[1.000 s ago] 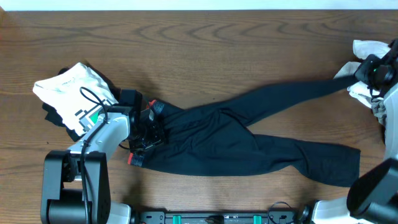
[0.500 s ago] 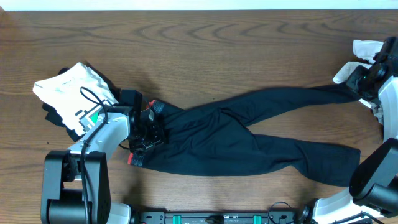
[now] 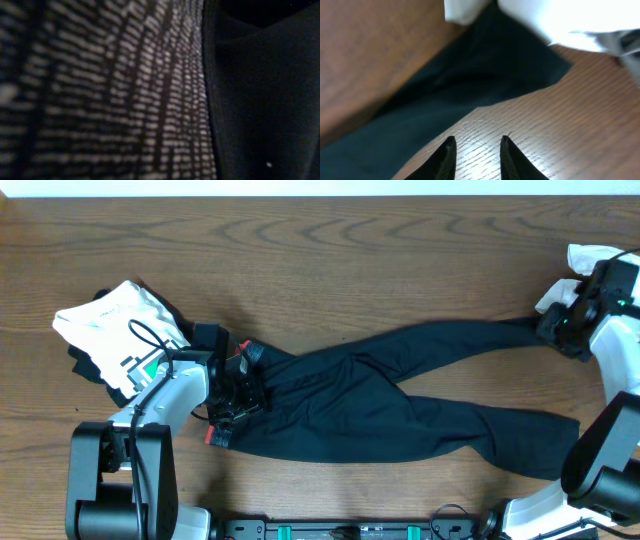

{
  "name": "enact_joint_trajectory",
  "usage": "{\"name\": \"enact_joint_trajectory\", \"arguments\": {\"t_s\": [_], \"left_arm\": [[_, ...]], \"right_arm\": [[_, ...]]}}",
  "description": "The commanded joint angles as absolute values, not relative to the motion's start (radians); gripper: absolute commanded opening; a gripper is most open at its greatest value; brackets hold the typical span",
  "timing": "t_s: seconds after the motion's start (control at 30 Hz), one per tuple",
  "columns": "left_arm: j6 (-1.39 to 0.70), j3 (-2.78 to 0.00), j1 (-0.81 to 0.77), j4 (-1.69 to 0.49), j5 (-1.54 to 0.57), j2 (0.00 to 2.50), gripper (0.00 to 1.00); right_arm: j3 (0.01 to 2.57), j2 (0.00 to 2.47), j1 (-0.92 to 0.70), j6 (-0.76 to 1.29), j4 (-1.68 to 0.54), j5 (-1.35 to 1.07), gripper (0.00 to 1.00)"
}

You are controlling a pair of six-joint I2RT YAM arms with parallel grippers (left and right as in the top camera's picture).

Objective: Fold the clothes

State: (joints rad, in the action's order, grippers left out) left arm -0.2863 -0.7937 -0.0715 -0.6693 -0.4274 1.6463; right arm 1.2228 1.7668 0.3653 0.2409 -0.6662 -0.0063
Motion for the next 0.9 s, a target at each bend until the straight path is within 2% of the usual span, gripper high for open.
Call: {"name": "enact_joint_trajectory", "arguments": {"t_s": [0.0, 0.3, 0.33, 0.37, 0.47, 0.67, 0.87], "left_arm": [[-0.255, -0.708, -0.068, -0.659, -0.302, 1.745, 0.56], [-0.202, -0.766, -0.068, -0.667, -0.302, 1.6, 0.56], [-0.202, -0.771, -0.068, -0.66, -0.302, 1.574, 0.59], [-0.202, -0.775, -0.068, -0.648, -0.302, 1.548, 0.71], [-0.202, -0.775, -0.068, -0.598, -0.294, 1.477, 0.76], [-0.203, -0.775, -0.068, -0.516, -0.25, 1.403, 0.77], [-0.21, -0.773, -0.068, -0.522, -0.25, 1.417, 0.77]], "right_arm": [[1.163, 1.793, 0.34, 0.23, -0.63, -0.028, 0.29], [1.1, 1.813, 0.313, 0.231, -0.631, -0.061, 0.29], [1.1, 1.813, 0.309, 0.231, -0.639, -0.061, 0.29], [1.099, 1.813, 0.303, 0.231, -0.645, -0.061, 0.29], [1.099, 1.813, 0.287, 0.23, -0.656, -0.06, 0.29], [1.096, 1.813, 0.267, 0.23, -0.67, -0.06, 0.29], [1.095, 1.813, 0.267, 0.23, -0.678, -0.06, 0.3]]}}
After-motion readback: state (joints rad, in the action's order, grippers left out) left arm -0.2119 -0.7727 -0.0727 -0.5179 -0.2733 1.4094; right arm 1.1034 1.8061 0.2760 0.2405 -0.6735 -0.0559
